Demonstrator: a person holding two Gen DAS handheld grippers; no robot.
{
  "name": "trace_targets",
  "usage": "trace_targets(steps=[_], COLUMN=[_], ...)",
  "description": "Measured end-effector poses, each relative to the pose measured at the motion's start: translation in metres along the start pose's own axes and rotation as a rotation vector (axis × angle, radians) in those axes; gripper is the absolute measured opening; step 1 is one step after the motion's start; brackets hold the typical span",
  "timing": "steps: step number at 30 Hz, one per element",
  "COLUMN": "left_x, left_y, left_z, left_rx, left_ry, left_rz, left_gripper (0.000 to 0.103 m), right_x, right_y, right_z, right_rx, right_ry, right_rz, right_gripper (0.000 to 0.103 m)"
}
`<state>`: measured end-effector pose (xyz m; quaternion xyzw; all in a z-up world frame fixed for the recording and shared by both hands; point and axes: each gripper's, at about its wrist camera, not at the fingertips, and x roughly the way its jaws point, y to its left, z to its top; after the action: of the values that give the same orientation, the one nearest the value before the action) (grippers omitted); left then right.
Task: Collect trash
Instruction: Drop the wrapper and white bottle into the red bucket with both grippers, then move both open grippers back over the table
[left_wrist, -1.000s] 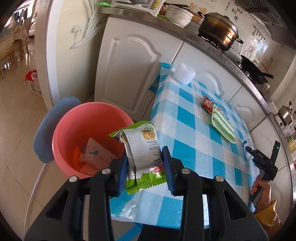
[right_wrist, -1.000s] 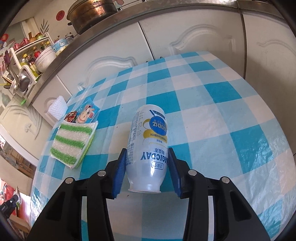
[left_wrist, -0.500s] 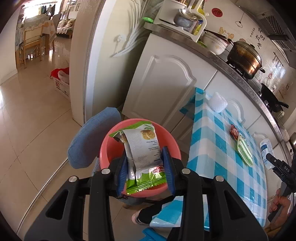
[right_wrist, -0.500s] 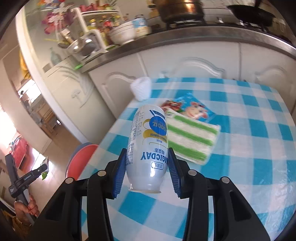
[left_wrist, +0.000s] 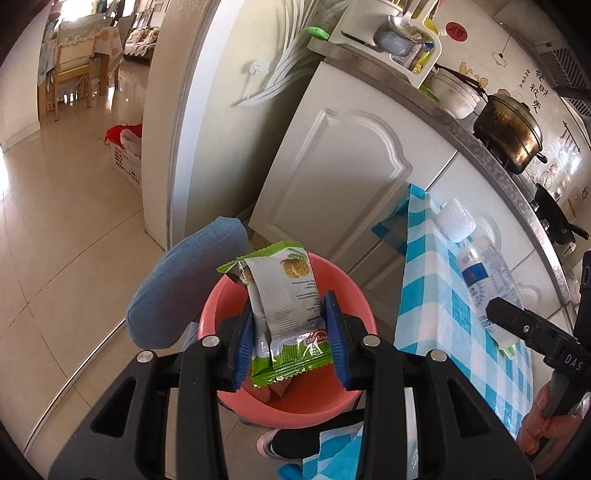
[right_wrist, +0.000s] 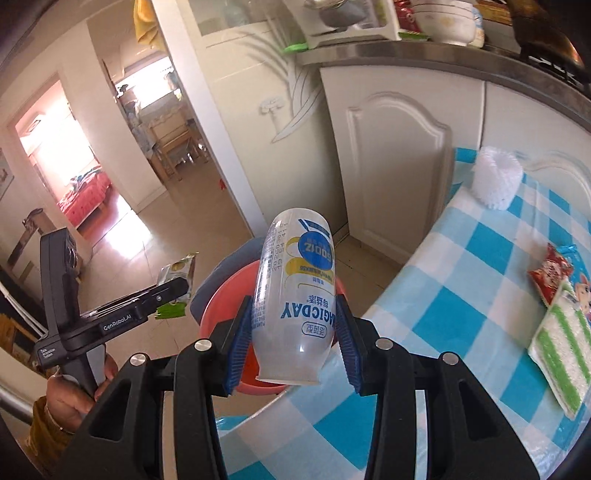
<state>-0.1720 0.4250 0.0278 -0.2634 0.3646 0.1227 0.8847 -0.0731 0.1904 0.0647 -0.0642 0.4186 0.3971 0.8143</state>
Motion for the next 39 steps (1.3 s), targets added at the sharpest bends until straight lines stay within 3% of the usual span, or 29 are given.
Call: trace_targets(steps=[7,8,9,10,11,14,17,22,28,36,39], left_x=[0.049,0.055,0.063,0.070,0.074,0.072,0.062,0.027,0.000,-0.021,-0.025], left_y=[-0.003,-0.003,-0.002,-0.001,0.002,0.013,0.023,0.024,0.010,-0.018,-0.028], left_z=[-0.013,-0.015,-0.017,-0.019,-0.020,-0.022,-0.024,-0.028,-0.030,-0.037,-0.040], left_rx=[0.001,0.003,0.003,-0.002,-0.008,-0.042,-0.105,-0.082,-0.021,0.023,0.049], left_ry=[0.095,0.110,0.132,0.151,0.159,0.156,0.146,0.004,-0.085,-0.124,-0.129], left_rz=[0.004,0.001,0.006,0.022,0.037,0.067,0.060,0.030,-0.030,-0.140,-0.143], left_gripper=[0.037,0.042,0.048,0.071,0.087,0.090,0.092,0.097,0.098,0.098,0.098], right_x=[0.050,0.057,0.063,0.065,0.064,0.042,0.010,-0.042,-0.096,-0.177,-0.205], right_y=[0.002,0.003,0.004,0.002,0.000,-0.008,-0.015,-0.027,-0.062,-0.096,-0.099], right_z=[-0.003,-0.004,-0.005,-0.005,-0.005,-0.005,-0.009,-0.021,-0.030,-0.047,-0.060], right_rx=[0.004,0.004,0.008,0.020,0.035,0.068,0.061,0.004,0.032,0.135,0.170], right_ry=[0.094,0.111,0.124,0.127,0.118,0.042,-0.048,-0.168,-0.254,-0.383,-0.425], right_rz=[0.030,0.036,0.030,0.019,0.026,0.031,0.000,-0.137,-0.285,-0.457,-0.520], right_gripper=[0.045,0.046,0.053,0.058,0.066,0.085,0.090,0.093,0.093,0.095,0.096])
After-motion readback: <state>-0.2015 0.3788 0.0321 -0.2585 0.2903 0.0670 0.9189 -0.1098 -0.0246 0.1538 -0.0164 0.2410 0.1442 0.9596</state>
